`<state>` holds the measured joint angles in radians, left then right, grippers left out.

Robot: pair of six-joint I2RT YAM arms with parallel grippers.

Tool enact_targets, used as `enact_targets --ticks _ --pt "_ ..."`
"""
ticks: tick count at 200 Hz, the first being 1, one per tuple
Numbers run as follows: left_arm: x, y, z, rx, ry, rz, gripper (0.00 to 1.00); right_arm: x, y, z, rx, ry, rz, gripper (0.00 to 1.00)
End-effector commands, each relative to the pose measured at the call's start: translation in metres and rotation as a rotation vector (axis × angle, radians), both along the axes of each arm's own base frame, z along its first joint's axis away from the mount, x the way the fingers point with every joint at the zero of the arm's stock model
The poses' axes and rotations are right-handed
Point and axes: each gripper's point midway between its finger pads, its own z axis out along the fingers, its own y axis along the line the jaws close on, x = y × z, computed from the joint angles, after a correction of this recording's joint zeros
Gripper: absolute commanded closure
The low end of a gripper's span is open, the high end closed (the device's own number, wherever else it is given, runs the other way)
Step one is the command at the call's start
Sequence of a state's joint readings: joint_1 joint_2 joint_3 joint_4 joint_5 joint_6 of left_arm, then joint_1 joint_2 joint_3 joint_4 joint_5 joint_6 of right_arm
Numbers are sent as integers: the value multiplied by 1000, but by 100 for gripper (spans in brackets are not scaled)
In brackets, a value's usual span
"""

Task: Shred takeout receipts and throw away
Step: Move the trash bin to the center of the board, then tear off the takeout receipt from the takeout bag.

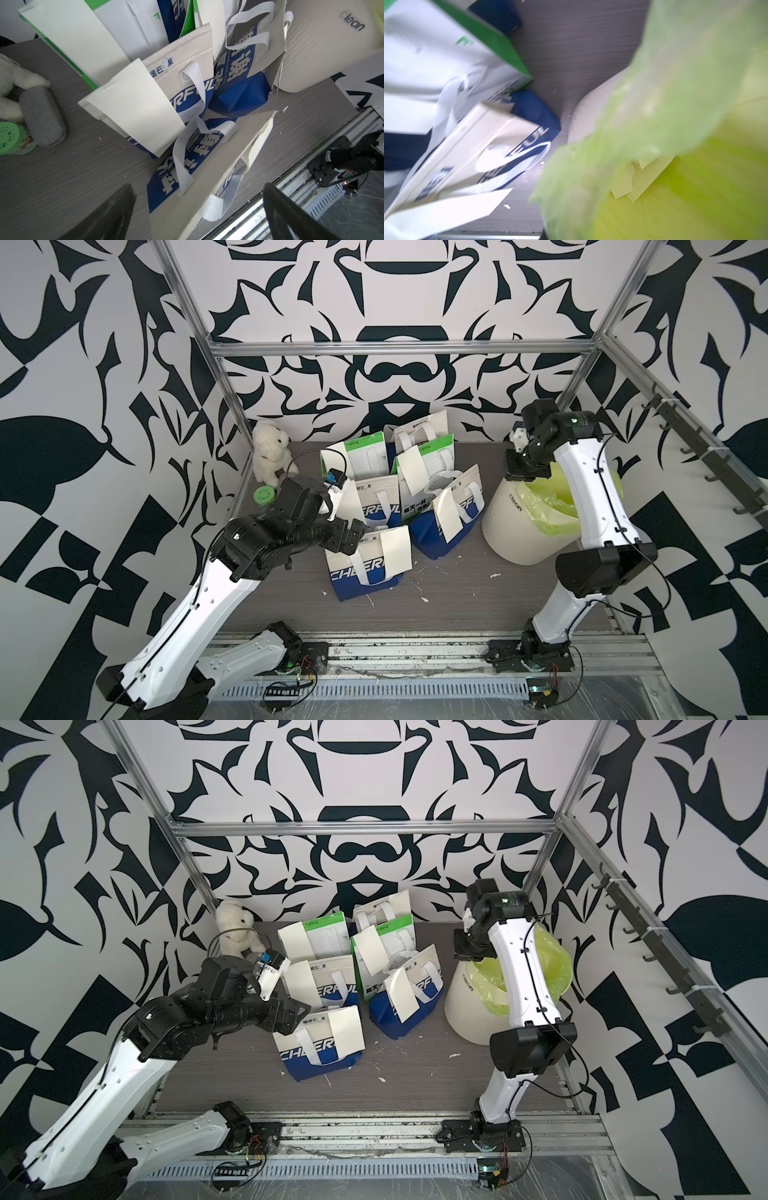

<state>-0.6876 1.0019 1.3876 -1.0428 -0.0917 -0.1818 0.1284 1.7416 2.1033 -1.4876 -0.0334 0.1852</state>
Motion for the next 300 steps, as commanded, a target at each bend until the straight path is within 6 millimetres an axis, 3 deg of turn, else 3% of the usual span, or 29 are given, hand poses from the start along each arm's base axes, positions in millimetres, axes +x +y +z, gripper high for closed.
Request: enact_targets --ticks 1,21,49,61,90,117,140,159,187,239,273,300 --pt "-11 13 7 17 -53 -14 1 -16 11 25 22 -86 13 100" --pt "-24 9 9 23 -72 -115 1 -24 23 35 58 -115 34 93" --pt "-32 4 2 62 -35 -195 1 -33 27 40 45 -119 51 50" --pt "-32 2 -2 90 -12 -222 1 -37 25 42 27 -121 54 43" --pt "-30 -5 -6 120 4 -263 0 -48 24 61 3 -158 62 40" --pt "-25 -12 -7 131 8 -284 4 -64 43 96 64 -247 126 41" --pt "-22 -21 -12 147 23 -309 9 -83 85 120 172 -305 266 44" --pt "-19 -27 -19 154 33 -323 13 -107 130 124 227 -317 425 44" --pt "-20 -35 -38 167 89 -362 15 -128 179 110 277 -323 529 44" --pt "-25 -45 -65 160 151 -414 53 -149 234 53 378 -290 601 48" --pt "-26 -49 -73 125 150 -419 74 -156 262 14 271 -364 639 53" --pt "-30 -51 -77 83 155 -415 95 -159 282 2 317 -414 640 53"
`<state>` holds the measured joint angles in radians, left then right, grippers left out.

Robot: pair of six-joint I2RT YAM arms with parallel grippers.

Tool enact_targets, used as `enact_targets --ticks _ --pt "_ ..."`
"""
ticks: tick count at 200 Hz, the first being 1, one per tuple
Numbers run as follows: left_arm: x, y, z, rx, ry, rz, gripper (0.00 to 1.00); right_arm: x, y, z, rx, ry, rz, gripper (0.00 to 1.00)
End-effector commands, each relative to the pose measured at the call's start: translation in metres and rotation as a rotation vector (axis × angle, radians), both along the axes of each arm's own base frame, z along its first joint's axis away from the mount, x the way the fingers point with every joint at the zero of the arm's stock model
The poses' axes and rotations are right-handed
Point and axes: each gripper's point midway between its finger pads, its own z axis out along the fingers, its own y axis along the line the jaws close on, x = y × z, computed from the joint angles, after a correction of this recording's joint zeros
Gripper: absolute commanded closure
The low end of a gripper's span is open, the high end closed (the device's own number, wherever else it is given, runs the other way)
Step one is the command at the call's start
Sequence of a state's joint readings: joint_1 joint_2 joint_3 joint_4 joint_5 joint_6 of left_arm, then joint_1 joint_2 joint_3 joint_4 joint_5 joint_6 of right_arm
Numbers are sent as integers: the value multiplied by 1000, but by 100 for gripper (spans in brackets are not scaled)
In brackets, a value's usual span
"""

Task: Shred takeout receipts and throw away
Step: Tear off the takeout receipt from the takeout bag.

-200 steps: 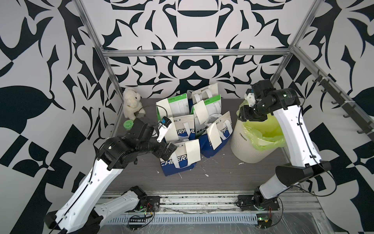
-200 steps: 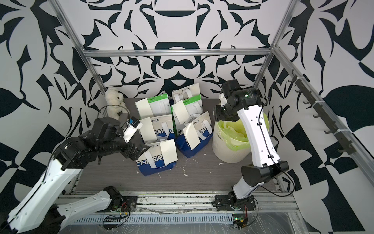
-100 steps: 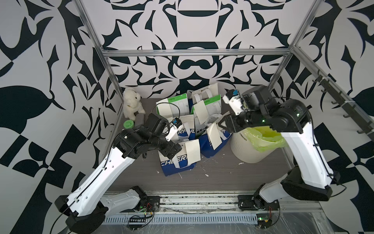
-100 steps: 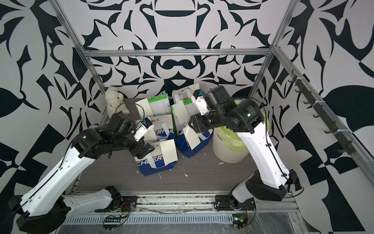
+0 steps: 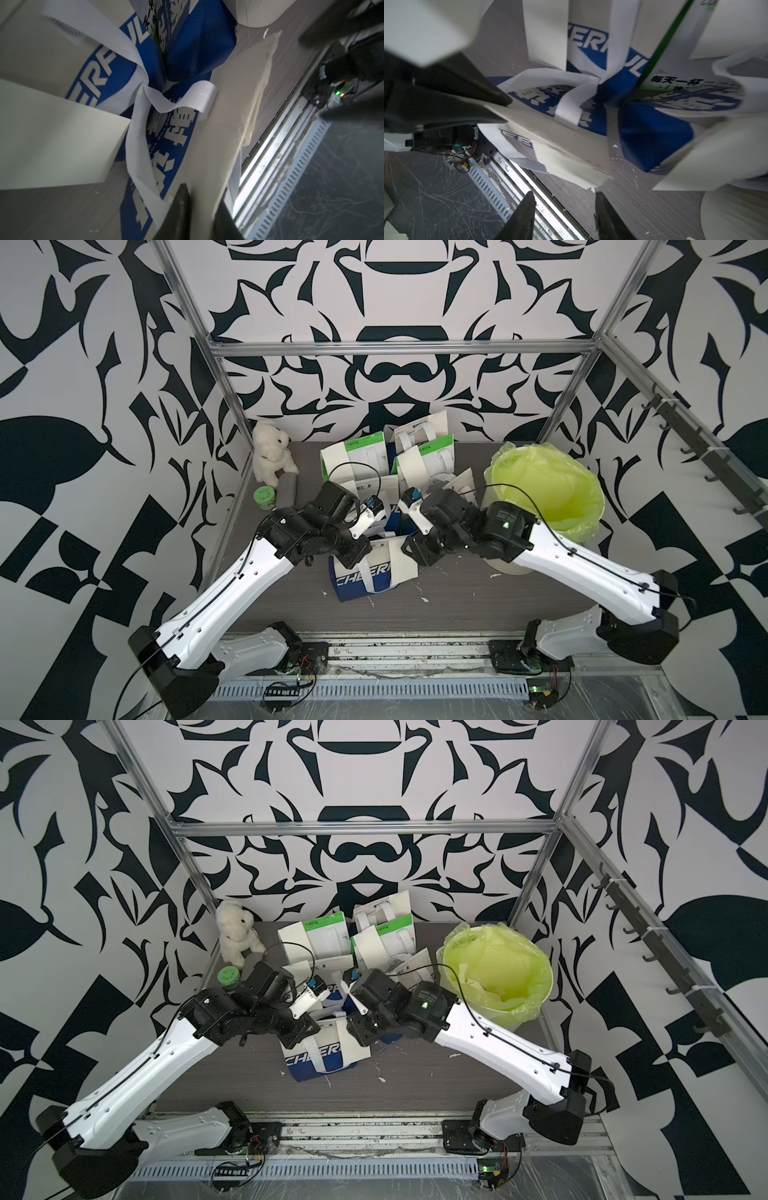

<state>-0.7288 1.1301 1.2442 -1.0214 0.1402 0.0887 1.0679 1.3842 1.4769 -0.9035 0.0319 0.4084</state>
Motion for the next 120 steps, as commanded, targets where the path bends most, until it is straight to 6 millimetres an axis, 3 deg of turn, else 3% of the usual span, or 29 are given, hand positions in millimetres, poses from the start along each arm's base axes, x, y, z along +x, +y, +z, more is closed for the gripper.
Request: enact_targets --ticks 1,8,41,89,120 --pt "-7 -5 3 -63 0 -13 96 15 21 26 157 -125 -61 53" --pt "-8 -5 3 -71 2 -8 100 14 24 25 168 -121 -62 53" --pt "-10 -6 4 -116 -4 7 100 13 38 8 74 -129 -54 50" --pt "-13 -5 5 -133 -9 7 100 41 24 -4 -85 -214 -232 38" --pt "-15 -3 1 -124 -1 5 100 48 21 -2 -106 -241 -274 36"
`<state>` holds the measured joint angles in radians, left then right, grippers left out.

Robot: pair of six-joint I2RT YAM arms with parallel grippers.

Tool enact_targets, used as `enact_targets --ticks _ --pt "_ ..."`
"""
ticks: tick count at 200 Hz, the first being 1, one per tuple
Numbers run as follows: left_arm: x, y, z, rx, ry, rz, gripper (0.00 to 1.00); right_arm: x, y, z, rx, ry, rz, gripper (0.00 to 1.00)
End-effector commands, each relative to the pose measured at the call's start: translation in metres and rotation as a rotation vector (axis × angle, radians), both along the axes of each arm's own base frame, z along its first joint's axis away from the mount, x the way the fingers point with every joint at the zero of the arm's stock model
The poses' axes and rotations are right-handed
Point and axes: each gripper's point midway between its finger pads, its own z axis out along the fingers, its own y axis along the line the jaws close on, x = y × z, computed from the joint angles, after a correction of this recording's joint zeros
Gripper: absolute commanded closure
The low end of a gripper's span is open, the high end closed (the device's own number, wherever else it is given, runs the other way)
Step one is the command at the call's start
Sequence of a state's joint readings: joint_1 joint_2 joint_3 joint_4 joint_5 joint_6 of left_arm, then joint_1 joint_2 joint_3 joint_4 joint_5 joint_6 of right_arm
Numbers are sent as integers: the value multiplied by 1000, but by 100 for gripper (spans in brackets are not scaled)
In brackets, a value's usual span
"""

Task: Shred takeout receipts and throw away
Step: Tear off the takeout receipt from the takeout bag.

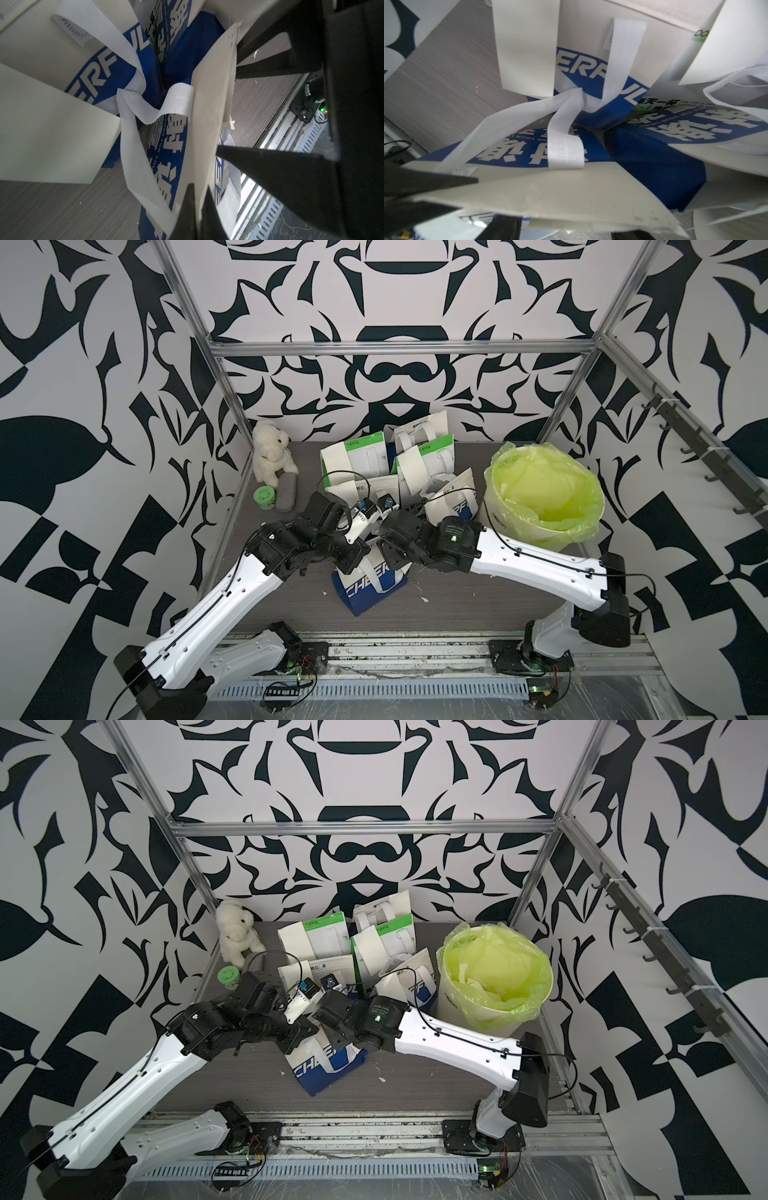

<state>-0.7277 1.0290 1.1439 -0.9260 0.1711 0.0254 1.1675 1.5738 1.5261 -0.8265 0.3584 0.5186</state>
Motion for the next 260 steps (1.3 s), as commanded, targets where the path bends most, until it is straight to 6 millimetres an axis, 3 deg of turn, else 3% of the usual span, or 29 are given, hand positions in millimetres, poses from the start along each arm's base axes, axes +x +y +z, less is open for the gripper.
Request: enact_targets --ticks 1,57,122,172,218,260 --pt "-7 -3 -1 -23 17 -29 100 14 -10 28 19 -87 -87 36" --pt "-8 -1 -5 -16 15 -24 100 14 -13 46 33 -127 -59 45" --pt "-5 -1 -9 -14 17 -12 100 21 -15 48 26 -166 -82 57" --pt "-5 1 -10 -10 8 -7 100 27 -8 58 25 -195 -74 56" --pt "-5 0 -11 -17 -4 -9 100 41 -10 46 6 -193 -108 59" --pt "-6 4 -12 -10 -9 -4 100 53 -19 36 -15 -189 -158 70"
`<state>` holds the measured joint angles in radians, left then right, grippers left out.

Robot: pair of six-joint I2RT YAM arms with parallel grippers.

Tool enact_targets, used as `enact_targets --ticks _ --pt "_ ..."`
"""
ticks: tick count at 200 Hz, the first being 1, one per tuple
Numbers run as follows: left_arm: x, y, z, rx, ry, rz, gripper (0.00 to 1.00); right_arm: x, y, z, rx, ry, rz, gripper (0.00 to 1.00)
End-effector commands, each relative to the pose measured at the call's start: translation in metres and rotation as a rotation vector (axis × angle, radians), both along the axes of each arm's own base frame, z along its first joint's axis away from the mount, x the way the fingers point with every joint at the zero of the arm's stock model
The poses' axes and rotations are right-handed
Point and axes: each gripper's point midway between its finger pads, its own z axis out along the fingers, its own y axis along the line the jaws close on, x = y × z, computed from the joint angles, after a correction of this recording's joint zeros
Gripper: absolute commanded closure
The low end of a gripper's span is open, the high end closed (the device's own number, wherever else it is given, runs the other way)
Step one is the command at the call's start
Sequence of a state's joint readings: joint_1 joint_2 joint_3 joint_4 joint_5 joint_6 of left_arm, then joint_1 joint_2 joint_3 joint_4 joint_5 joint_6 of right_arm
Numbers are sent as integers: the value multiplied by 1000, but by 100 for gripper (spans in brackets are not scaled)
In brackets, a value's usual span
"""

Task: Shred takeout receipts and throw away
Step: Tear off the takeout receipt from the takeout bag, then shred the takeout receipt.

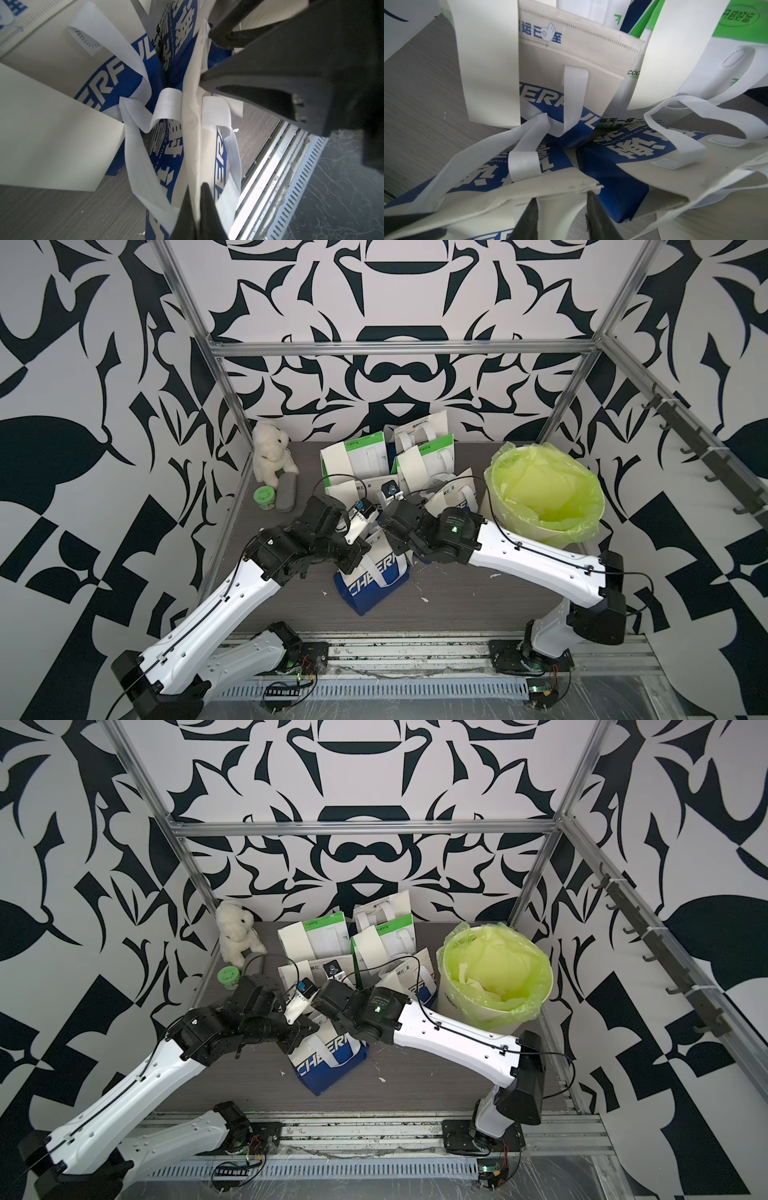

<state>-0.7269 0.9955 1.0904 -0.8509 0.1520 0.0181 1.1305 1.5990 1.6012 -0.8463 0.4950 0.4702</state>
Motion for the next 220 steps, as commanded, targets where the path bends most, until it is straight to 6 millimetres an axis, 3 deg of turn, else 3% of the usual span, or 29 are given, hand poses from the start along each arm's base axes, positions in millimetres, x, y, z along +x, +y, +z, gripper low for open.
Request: enact_targets --ticks 1,29,72,135,168,195,197,201,205,207,216,220 --pt "-12 4 -10 17 37 -23 100 20 -6 12 34 -64 -78 71" --pt "-12 6 -11 18 28 -20 100 30 -17 17 53 -68 -134 100" --pt "-10 11 -17 47 21 -3 100 49 -48 21 34 -57 -232 100" --pt "6 24 -20 125 -57 53 100 61 -98 21 20 -42 -346 100" --pt "16 33 -15 189 -118 68 100 60 -105 36 55 -46 -354 100" --pt "39 45 -2 277 -235 124 100 54 -101 49 121 -34 -341 100" --pt "42 46 -1 285 -246 129 96 54 -101 50 127 -32 -339 100" --pt "46 48 2 299 -273 139 78 53 -101 52 137 -31 -338 100" --pt "53 51 5 314 -304 159 37 52 -101 54 147 -30 -339 100" --pt "57 54 8 325 -324 185 25 52 -101 55 152 -30 -339 100" --pt "73 62 21 342 -404 266 6 50 -101 60 174 -30 -340 100" --pt "76 63 26 342 -426 277 2 49 -101 62 185 -29 -338 100"
